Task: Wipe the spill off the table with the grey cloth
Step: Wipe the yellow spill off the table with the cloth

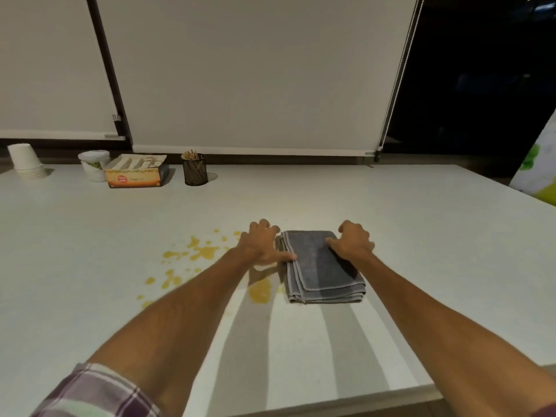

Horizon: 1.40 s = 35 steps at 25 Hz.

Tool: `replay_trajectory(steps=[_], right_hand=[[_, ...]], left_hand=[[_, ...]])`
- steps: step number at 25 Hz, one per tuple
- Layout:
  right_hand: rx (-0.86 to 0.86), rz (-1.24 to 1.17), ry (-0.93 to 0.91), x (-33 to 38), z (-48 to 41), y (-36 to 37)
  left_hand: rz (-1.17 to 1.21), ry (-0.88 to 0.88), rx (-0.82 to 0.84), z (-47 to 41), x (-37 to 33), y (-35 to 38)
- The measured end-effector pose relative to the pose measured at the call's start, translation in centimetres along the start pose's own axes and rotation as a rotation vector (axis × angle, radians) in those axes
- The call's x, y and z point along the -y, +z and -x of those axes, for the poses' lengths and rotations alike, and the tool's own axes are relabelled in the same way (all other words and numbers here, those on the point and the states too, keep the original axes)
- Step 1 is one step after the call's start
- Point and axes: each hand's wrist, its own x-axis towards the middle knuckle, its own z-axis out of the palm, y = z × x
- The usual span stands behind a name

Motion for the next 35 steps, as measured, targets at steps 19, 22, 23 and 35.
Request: replay_trajectory(steps=[19,22,23,35], right_hand=[[0.299,0.333,-0.258,2.5,2.5,6.3],[0.251,0.354,-0.233,1.0,2.7,6.6],[0.237,0.357,-0.228,0.8,2.6,6.9],[0.205,0.335,-0.227,1.9,-0.3,7.8]], left_hand=[[-0.205,-0.293,-0.111,11.8,27.2,-0.4],[-0.162,-0.303,-0.125,11.8,28.2,-0.5],[-0.148,-0.312,-0.121,11.8,28.4,-0.3],[-0.153,-0.34,-0.123,11.4,29.6,-0.2]])
